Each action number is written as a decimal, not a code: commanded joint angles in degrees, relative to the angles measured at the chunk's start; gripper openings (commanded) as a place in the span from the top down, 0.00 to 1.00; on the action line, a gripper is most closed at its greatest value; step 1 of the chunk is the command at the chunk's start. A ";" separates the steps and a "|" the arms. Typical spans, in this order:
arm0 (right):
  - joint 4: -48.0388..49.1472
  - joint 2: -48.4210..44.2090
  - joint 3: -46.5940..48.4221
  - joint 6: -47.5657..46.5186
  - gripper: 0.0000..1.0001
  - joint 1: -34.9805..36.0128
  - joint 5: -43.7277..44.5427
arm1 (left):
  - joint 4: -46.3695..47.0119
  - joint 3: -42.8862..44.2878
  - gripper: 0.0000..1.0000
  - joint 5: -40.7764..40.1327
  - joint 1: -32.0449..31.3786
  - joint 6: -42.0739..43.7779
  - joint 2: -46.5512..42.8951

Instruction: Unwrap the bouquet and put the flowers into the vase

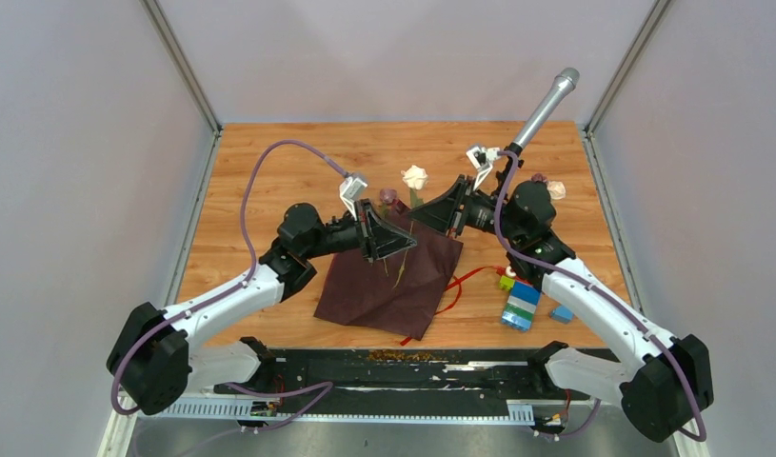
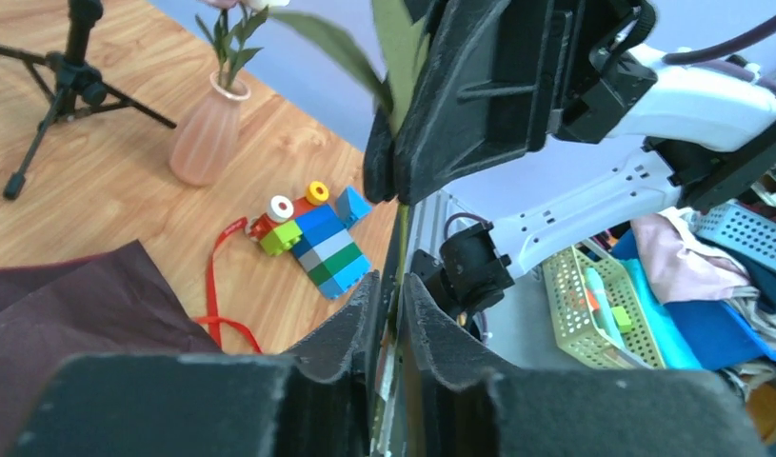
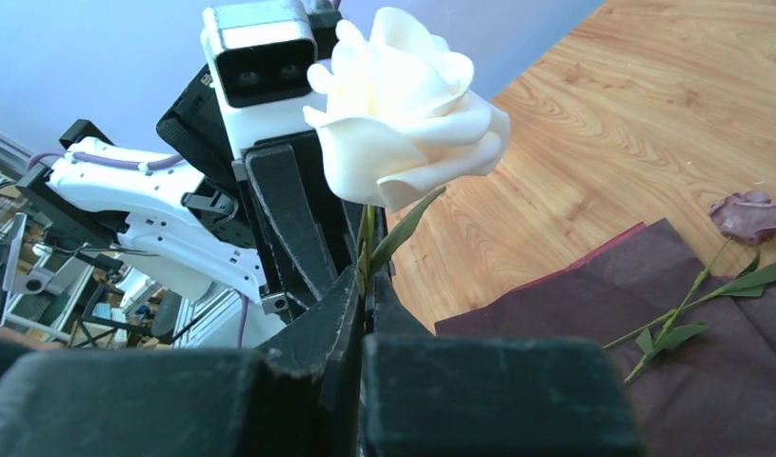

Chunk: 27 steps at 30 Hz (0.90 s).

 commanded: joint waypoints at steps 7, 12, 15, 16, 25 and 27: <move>-20.89 -6.20 6.64 -20.40 1.00 2.60 21.40 | -38.31 12.36 0.08 -12.85 0.90 18.13 -2.43; -33.41 -8.59 11.03 -27.93 1.00 2.59 40.59 | -54.60 17.85 0.02 -19.06 11.18 24.25 -2.96; -37.63 -10.07 12.20 -30.84 1.00 2.38 53.44 | -59.25 18.85 0.01 -19.57 20.19 26.13 -3.46; -38.67 -10.35 12.47 -31.14 1.00 1.81 57.17 | -60.62 19.00 0.01 -19.90 23.27 26.68 -3.78; -36.61 -15.81 9.71 -33.93 1.00 -9.66 62.33 | -61.25 13.41 0.00 -37.88 29.75 32.60 -11.83; -34.84 -16.79 8.89 -35.25 1.00 -9.76 63.40 | -60.68 11.58 0.00 -38.49 29.75 32.90 -13.15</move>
